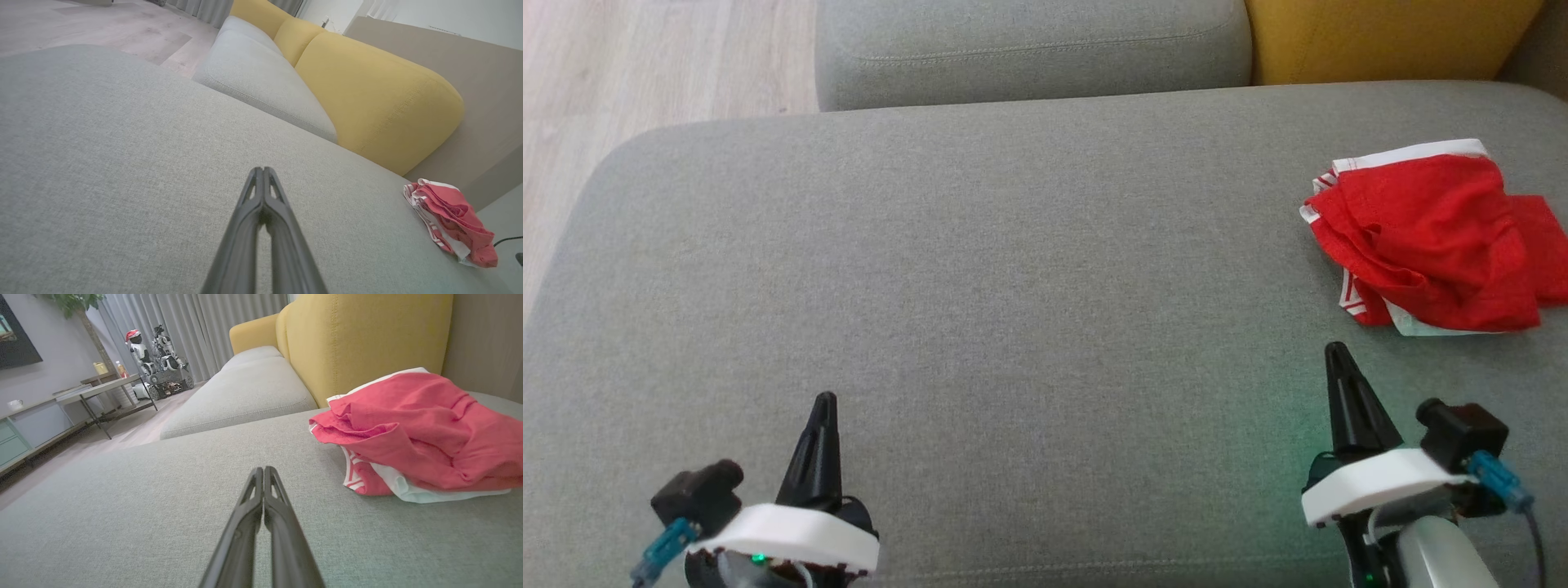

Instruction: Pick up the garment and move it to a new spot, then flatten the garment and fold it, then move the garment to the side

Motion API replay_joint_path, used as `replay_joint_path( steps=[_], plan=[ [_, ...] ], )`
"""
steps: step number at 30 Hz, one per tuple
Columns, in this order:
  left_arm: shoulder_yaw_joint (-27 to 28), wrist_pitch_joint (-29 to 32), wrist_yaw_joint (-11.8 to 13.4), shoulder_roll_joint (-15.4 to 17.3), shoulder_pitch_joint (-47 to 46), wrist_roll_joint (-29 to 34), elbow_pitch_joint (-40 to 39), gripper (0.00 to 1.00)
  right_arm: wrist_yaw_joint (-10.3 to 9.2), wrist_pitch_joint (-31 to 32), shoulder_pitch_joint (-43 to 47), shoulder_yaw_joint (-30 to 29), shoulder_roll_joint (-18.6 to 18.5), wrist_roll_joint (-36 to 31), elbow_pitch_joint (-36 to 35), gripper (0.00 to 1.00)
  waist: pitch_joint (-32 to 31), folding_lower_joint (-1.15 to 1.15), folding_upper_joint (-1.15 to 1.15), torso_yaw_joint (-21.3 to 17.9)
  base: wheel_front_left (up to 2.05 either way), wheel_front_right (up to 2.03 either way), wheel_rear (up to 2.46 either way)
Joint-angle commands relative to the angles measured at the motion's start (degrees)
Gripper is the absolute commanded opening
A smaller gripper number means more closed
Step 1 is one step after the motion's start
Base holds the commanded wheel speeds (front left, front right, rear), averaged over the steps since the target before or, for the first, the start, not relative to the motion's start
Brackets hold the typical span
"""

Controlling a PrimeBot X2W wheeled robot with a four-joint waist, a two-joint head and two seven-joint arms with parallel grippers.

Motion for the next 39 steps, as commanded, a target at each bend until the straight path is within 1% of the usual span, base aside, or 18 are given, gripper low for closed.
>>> replay_joint_path(
  steps=[1,39],
  plan=[
    [1.1,0.5,-0.3,0.4,-2.9,-1.4,-1.6,0.00,-0.01,0.3,-2.6,-0.4,-0.1,1.8,-2.3,0.00,0.0,0.00,0.00,0.0,0.00,0.00,0.00],
    [5.0,6.3,-1.7,1.0,-5.2,-22.6,-0.2,0.00,-0.02,6.4,-2.4,-3.6,0.0,27.7,-4.0,0.00,-0.3,0.00,0.00,0.1,0.00,0.00,0.00]
  ],
)
